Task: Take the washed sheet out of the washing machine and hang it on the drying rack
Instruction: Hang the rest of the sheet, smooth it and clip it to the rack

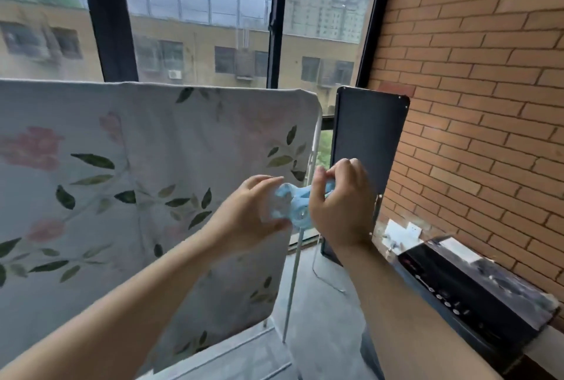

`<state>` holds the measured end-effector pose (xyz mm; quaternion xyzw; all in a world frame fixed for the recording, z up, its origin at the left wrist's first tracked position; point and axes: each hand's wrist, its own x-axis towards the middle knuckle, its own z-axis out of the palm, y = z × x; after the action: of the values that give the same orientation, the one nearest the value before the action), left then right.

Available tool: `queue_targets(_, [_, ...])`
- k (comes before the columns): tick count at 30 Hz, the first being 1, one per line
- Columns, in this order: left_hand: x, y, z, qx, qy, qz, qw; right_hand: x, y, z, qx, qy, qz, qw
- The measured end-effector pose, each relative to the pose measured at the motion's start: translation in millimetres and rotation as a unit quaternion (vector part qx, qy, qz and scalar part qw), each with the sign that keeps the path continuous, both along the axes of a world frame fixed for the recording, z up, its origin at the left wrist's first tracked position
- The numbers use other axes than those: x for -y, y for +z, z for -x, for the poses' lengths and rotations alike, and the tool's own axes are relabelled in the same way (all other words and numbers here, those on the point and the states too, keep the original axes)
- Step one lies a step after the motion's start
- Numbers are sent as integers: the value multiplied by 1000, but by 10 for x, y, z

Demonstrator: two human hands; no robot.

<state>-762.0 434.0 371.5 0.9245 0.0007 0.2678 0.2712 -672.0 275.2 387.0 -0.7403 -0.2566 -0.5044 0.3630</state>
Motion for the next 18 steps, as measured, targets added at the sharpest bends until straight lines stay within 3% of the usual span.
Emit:
queue_targets(7, [-913, 655, -851, 149, 140, -185, 961, -712, 549, -1091, 107, 41, -1, 993])
queue_targets(13, [-1517, 1120, -1692, 185, 254, -233, 920, -1283, 1124, -1866, 193, 62, 4, 979])
queue_targets(18, [-1776, 1133, -2087, 149, 378, -258, 876, -1705, 1486, -2257, 245, 80, 0, 966])
